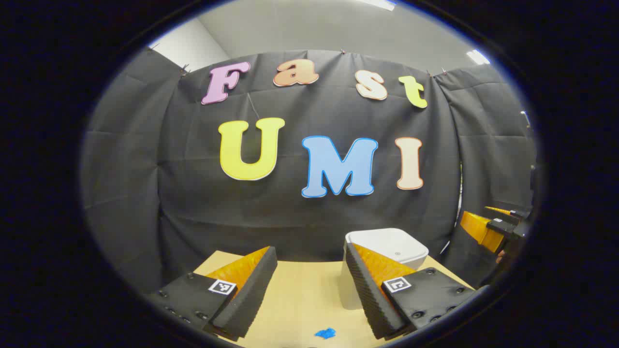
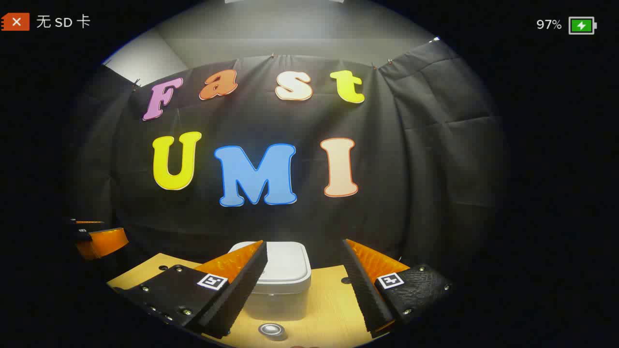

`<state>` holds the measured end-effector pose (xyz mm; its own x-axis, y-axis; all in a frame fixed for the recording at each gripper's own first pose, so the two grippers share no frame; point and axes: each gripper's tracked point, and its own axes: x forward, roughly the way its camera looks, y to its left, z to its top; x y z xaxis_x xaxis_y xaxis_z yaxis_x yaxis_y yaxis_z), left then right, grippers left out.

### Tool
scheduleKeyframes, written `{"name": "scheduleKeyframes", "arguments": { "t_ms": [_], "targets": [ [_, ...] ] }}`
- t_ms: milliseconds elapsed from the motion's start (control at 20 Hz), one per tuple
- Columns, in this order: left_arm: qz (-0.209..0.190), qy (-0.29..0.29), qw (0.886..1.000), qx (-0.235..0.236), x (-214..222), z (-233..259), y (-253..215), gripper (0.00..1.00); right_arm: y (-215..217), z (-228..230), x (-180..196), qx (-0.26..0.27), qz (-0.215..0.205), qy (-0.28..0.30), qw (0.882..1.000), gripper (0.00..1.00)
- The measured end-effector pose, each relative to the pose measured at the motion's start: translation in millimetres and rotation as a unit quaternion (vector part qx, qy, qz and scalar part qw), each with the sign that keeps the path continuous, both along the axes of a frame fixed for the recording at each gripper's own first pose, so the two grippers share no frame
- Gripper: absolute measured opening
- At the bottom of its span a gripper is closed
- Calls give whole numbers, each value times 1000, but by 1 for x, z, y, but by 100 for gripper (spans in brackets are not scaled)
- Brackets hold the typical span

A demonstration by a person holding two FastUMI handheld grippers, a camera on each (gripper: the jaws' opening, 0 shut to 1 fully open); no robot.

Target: Press the lid of the desktop garbage bin to open it, pick up the crumpled paper on the desktop and throw it into the bin, then pick up the pop can on the desktop and drop it into the bin, and finally close the garbage bin lid.

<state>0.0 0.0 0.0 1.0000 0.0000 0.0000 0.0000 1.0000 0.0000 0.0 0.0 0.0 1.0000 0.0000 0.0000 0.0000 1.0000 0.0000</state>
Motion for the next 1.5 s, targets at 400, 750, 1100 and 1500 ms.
{"name": "scheduleKeyframes", "arguments": {
  "t_ms": [400, 750, 1100, 1500],
  "targets": [
    [5, -3, 1000, 8, 12, 14, 7, 95, 23, -2, 14, -2, 42, 16, 999, 97],
    [9, -1, 1000, 13, 27, 14, 16, 94, 37, -8, 19, -12, 55, 27, 998, 97],
    [7, -3, 1000, 14, 33, 15, 17, 94, 39, -2, 31, -9, 49, 24, 998, 91],
    [6, -3, 1000, 14, 30, 15, 18, 94, 43, -10, 40, -7, 51, 41, 998, 28]
  ]
}}
